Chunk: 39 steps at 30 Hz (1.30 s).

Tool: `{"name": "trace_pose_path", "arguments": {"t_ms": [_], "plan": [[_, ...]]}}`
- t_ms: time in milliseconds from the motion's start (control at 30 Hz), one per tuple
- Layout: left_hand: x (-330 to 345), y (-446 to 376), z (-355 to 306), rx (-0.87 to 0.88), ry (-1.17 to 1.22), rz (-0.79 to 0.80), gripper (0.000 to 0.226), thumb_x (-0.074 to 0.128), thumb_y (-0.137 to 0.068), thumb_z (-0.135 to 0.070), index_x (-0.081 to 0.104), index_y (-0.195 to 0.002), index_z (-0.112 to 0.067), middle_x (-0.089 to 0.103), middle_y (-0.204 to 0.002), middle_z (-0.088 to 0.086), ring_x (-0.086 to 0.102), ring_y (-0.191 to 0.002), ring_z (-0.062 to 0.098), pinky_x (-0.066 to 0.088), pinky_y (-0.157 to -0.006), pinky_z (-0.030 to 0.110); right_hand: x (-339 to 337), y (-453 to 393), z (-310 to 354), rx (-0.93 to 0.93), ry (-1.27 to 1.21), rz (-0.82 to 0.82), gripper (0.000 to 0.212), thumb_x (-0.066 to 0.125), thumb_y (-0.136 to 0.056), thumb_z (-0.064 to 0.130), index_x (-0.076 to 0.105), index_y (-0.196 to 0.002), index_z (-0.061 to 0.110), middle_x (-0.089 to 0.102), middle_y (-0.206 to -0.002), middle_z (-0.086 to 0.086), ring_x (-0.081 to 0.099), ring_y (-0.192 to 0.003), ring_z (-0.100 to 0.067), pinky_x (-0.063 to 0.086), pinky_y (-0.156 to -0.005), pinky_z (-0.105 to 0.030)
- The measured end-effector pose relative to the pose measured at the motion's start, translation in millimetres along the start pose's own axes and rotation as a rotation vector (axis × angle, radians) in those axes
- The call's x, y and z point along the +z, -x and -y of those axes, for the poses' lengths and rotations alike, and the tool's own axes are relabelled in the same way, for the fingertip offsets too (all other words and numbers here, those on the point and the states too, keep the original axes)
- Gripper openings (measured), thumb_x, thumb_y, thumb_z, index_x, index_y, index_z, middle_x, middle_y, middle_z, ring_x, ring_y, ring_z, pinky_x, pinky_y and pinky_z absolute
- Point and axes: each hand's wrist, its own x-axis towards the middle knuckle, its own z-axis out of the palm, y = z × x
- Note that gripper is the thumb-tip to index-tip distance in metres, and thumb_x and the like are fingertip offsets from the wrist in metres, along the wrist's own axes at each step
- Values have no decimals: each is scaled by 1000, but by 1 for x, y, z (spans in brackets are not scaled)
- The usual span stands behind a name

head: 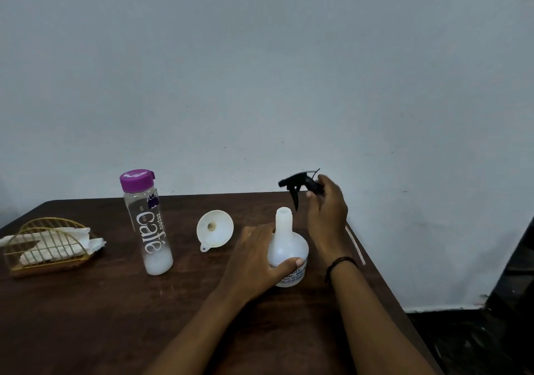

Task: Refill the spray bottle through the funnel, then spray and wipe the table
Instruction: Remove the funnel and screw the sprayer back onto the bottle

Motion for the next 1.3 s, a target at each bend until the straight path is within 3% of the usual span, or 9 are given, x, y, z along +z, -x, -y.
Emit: {"name": "trace_pose_path", "arguments": {"t_ms": [167, 267, 367, 533, 800, 967, 1100, 1200, 1300], "plan": [[-2, 1, -1, -13, 20, 11, 49, 69, -75, -66, 51, -105, -31, 48, -99, -26, 44, -105, 6, 44, -84, 26, -12, -1, 44, -44, -293, -119, 29, 57, -96, 11, 58, -122, 22, 58, -119, 6, 58, -111, -7, 45, -90, -11], [-2, 3, -2, -23, 18, 11, 59, 69, -76, -67, 56, -115, -24, 49, -104, -20, 43, -108, 7, 42, -86, 25, -25, 2, 66, -32, -471, -161, 25, 57, -97, 15, 58, -123, 14, 67, -116, 6, 64, -111, -9, 46, -88, -16], [-5, 3, -6, 11, 11, -2, 56, 67, -79, -66, 58, -116, -25, 48, -104, -22, 44, -104, 4, 37, -87, 23, -37, 10, 88, -118, -562, -177, 25, 54, -99, 5, 55, -124, 5, 66, -110, 11, 65, -110, -7, 49, -89, -16], [-8, 6, -10, 1, 24, 9, 58, 68, -80, -62, 56, -122, -24, 46, -108, -21, 40, -105, 4, 38, -91, 25, -43, 19, 109, -240, -629, -212, 28, 53, -98, 2, 52, -127, 2, 63, -115, 7, 65, -110, -11, 51, -96, -27], [-6, 6, -6, -53, 16, 34, 63, 67, -77, -65, 52, -124, -25, 55, -118, -11, 44, -114, 12, 45, -93, 33, -45, 24, 127, -315, -715, -244, 30, 54, -97, -3, 52, -122, 14, 66, -112, 22, 64, -111, -8, 52, -100, -42], [-6, 6, -5, -46, 23, 40, 60, 66, -78, -66, 53, -122, -28, 47, -110, -20, 43, -112, 10, 44, -93, 32, -41, 27, 120, -273, -667, -183, 29, 55, -97, -2, 51, -123, 10, 66, -110, 27, 65, -109, -4, 51, -97, -30], [-6, 6, -6, -30, 36, 19, 58, 67, -79, -64, 55, -122, -28, 45, -107, -21, 41, -109, 6, 38, -91, 24, -38, 30, 114, -234, -618, -84, 26, 57, -97, 2, 54, -121, 12, 70, -102, 27, 68, -107, -13, 52, -93, -25], [-9, 6, -8, -2, 55, 7, 54, 68, -80, -62, 58, -119, -26, 43, -99, -28, 36, -98, -9, 32, -90, 20, -35, 30, 108, -189, -644, -14, 24, 60, -95, 9, 58, -111, 26, 74, -99, 10, 70, -104, -21, 55, -91, -32], [-10, 6, -8, -1, 91, 3, 49, 70, -81, -59, 60, -116, -26, 45, -97, -34, 38, -104, -21, 37, -93, 24, -28, 31, 92, -105, -631, 55, 19, 64, -90, 9, 61, -102, 23, 73, -95, 2, 73, -95, -24, 58, -83, -38]]}}
